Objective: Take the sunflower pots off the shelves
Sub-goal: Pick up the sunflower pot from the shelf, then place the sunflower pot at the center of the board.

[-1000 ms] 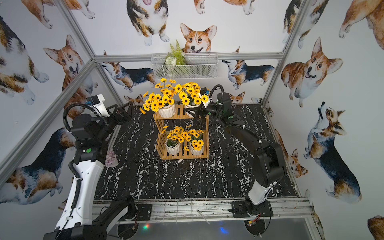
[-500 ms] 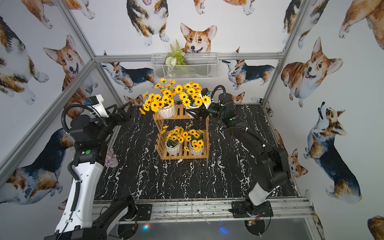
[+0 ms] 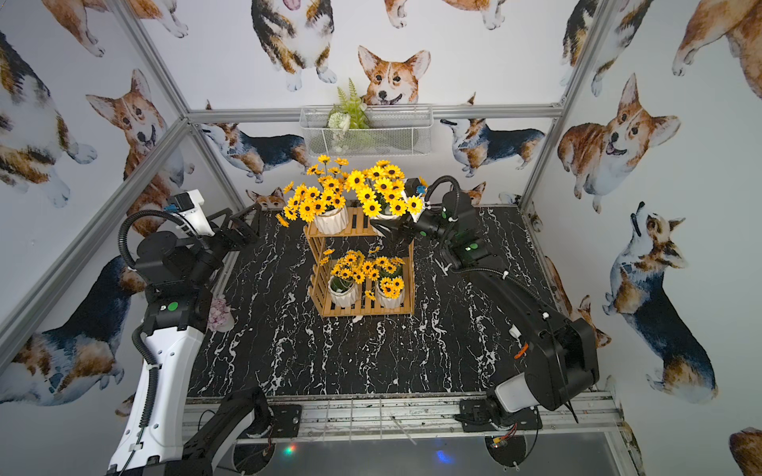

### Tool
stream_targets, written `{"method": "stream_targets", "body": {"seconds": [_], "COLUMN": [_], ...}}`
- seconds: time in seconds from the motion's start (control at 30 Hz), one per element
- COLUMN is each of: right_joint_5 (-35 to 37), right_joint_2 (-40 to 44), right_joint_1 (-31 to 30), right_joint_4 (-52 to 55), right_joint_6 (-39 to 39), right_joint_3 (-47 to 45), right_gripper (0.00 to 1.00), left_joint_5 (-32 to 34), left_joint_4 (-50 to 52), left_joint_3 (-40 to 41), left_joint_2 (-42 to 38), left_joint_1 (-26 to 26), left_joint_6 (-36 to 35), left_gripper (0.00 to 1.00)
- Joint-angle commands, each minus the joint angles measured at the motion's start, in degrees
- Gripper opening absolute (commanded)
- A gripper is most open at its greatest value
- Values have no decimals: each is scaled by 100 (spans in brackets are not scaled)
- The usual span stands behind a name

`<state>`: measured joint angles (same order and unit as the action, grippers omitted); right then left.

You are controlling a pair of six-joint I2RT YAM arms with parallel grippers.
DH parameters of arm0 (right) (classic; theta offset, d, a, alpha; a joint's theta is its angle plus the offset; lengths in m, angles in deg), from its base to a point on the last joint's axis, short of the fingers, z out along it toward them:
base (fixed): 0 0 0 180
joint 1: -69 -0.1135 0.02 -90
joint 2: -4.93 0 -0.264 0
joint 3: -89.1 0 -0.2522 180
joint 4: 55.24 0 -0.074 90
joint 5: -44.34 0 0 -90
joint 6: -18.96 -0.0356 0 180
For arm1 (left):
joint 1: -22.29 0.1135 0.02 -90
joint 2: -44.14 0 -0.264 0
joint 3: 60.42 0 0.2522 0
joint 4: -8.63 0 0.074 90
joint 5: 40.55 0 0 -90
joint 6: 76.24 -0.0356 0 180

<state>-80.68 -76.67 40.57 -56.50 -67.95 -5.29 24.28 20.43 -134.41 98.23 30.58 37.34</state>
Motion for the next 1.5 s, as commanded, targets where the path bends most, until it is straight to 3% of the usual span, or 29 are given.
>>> {"method": "stream_targets", "body": {"seconds": [0.0, 0.43, 0.8, 1.2, 1.47], "right_joint_5": [207, 1156, 1613, 1823, 1919], "right_joint_2": [310, 1472, 1709, 1071, 115], "right_joint_1": [-118, -1361, -2429, -3072, -3422], "right_joint_4": [-217, 44, -449, -1548, -2634], "right_joint_6": [157, 350, 284, -97, -287], "right_joint_3": [-231, -1464, -2293, -2891, -3081], "right_gripper": [0, 0, 0, 0, 0], "left_joint_5": [-76, -111, -137, -121, -76], "left_joint_4": [-144, -138, -13, 108, 237], "left_joint_3": [65, 299, 345, 371, 398], "left_joint_2": [-54, -378, -671, -864, -1000], "left_joint_1": [6, -78, -161, -241, -272], "left_joint_6": [87, 148, 148, 121, 78], "left_gripper": [100, 100, 100, 100, 100]}}
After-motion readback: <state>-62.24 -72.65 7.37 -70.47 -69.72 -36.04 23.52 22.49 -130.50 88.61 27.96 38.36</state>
